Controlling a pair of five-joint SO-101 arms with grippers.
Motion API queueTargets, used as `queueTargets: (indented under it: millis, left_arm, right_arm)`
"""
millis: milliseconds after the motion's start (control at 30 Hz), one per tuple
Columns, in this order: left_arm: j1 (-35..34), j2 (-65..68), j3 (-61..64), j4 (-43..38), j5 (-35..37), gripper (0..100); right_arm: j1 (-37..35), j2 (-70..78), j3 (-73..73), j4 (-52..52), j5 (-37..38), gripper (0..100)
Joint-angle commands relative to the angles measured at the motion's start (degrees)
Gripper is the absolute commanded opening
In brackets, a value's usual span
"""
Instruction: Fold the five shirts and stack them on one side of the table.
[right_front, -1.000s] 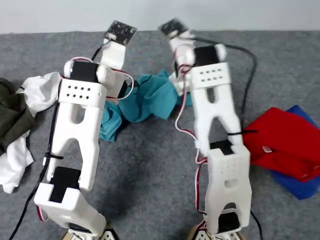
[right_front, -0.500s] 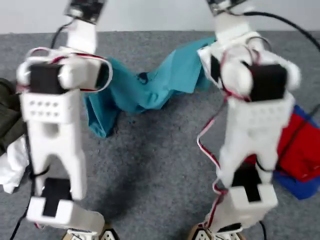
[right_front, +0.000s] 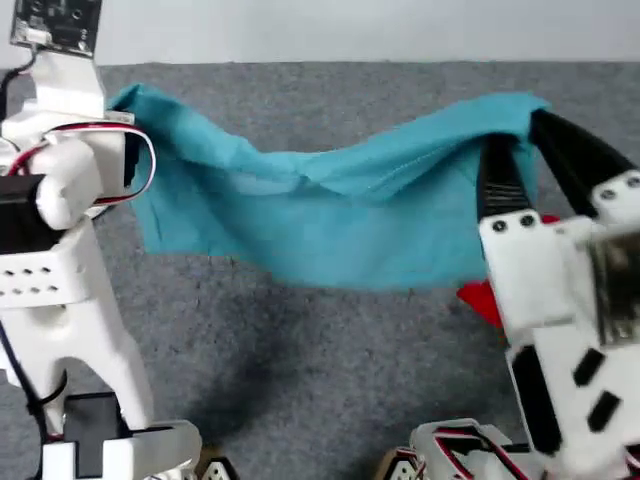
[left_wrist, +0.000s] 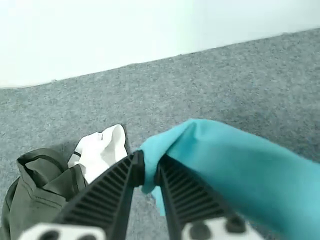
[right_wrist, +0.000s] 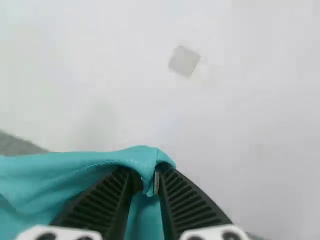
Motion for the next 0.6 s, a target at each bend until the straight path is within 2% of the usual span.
queueTargets:
  millis: [0, 100, 200, 267, 433, 500, 567]
  left_arm:
    - [-0.4, -1.5, 3.7, -3.6, -0.7, 1]
    - [-0.4, -1.5, 12.9, -11.3, -0.7, 1]
    - [-0.4, -1.5, 23.2, -23.8, -0.6, 1]
    - [-0.4, -1.5, 28.9, -33.8, -0.5, 1]
    - [-0.4, -1.5, 37.0, -65.0, -0.4, 1]
    - [-0.4, -1.5, 37.3, -76.3, -0.4, 1]
    - [-0.4, -1.5, 37.1, -83.7, -0.4, 1]
  right_arm:
    - [0.9, 1.5, 3.5, 1.4, 0.2, 1.0]
    - [0.9, 5.5, 10.2, -2.8, 0.2, 1.0]
    - [3.0, 10.9, 16.9, -10.4, 0.2, 1.0]
    - [5.1, 14.8, 20.2, -18.0, 0.2, 1.0]
    - [8.0, 23.5, 20.8, -36.3, -0.4, 1.0]
    - [8.3, 24.0, 18.8, -41.1, -2.5, 1.0]
    - [8.3, 24.2, 14.4, -43.1, -3.3, 1.0]
